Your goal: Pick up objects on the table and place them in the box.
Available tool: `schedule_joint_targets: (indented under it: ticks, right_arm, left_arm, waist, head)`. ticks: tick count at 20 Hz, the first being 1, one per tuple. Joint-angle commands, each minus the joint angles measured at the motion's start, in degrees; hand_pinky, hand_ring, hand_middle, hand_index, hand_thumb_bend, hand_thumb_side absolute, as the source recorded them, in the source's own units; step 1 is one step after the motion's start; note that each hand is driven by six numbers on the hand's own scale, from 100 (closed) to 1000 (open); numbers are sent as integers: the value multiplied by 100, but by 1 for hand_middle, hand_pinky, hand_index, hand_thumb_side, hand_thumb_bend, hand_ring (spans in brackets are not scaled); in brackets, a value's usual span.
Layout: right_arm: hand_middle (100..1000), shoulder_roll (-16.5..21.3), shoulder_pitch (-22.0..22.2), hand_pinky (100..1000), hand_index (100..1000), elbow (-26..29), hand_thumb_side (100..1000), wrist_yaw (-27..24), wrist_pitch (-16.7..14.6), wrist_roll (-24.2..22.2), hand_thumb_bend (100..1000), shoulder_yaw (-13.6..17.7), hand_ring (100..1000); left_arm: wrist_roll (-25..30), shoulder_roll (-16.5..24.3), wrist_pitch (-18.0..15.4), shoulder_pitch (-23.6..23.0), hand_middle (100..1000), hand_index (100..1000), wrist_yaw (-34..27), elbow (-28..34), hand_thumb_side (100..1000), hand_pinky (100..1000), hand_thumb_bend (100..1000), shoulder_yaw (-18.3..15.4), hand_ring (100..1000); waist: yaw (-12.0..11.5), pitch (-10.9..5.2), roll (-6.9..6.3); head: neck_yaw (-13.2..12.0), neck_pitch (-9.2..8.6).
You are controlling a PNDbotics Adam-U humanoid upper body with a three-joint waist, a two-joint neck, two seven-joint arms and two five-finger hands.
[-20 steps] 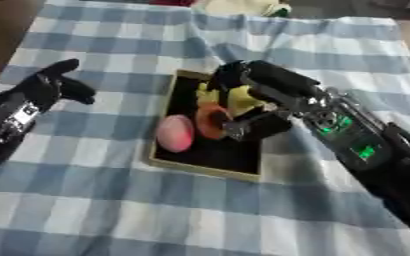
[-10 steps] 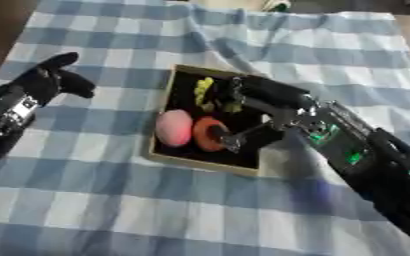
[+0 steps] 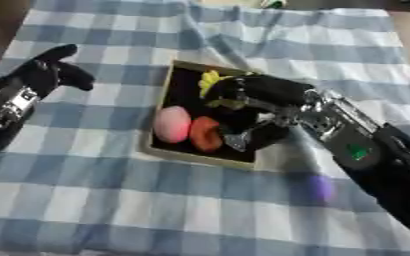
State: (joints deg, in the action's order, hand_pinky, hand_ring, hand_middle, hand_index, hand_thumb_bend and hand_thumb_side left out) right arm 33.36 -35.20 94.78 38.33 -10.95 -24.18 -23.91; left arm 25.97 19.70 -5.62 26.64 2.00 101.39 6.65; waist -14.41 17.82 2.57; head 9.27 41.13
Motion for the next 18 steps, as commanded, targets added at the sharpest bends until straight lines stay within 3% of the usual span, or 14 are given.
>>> schedule_joint_targets:
  ticks: [1, 2, 3, 4, 10, 18]
  right_arm:
    - [849, 270, 5, 898, 943, 322, 632, 138, 113, -71, 226, 248, 839]
    - [851, 305, 30, 900, 947, 410, 648, 156, 154, -65, 252, 315, 840]
    - [854, 340, 53, 900, 949, 506, 745, 193, 195, -46, 111, 387, 840]
    - [849, 365, 79, 901, 949, 597, 665, 190, 242, -13, 278, 456, 840]
    - [839, 523, 261, 899, 935, 1157, 681, 96, 503, 280, 278, 897, 835]
    - [823, 521, 684, 892, 928, 1832, 669, -478, 868, 1085, 218, 1482, 827]
  left_arm:
    - [-22, 85, -1, 31, 714, 1000, -40, 34, 1000, 959, 132, -68, 758]
    - [-24, 87, 0, 26, 714, 1000, -39, 33, 1000, 959, 133, -70, 758]
    - [-25, 88, 1, 22, 714, 1000, -38, 31, 1000, 959, 133, -72, 758]
    - [-26, 89, 2, 19, 714, 1000, -38, 30, 1000, 959, 133, -75, 758]
    - [-34, 96, 4, 10, 717, 1000, -34, 30, 1000, 959, 133, -87, 759]
    - [-35, 95, -6, 12, 717, 1000, -36, 33, 1000, 959, 134, -102, 760]
  waist:
    - [18, -137, -26]
    - [32, -141, -26]
    - [47, -144, -26]
    - [65, -147, -26]
    - [171, -140, -39]
    - [327, -120, -87]
  head:
    - [-14, 40]
    - [-18, 44]
    - [-20, 47]
    - [-24, 50]
    - [-60, 44]
    - [-141, 9]
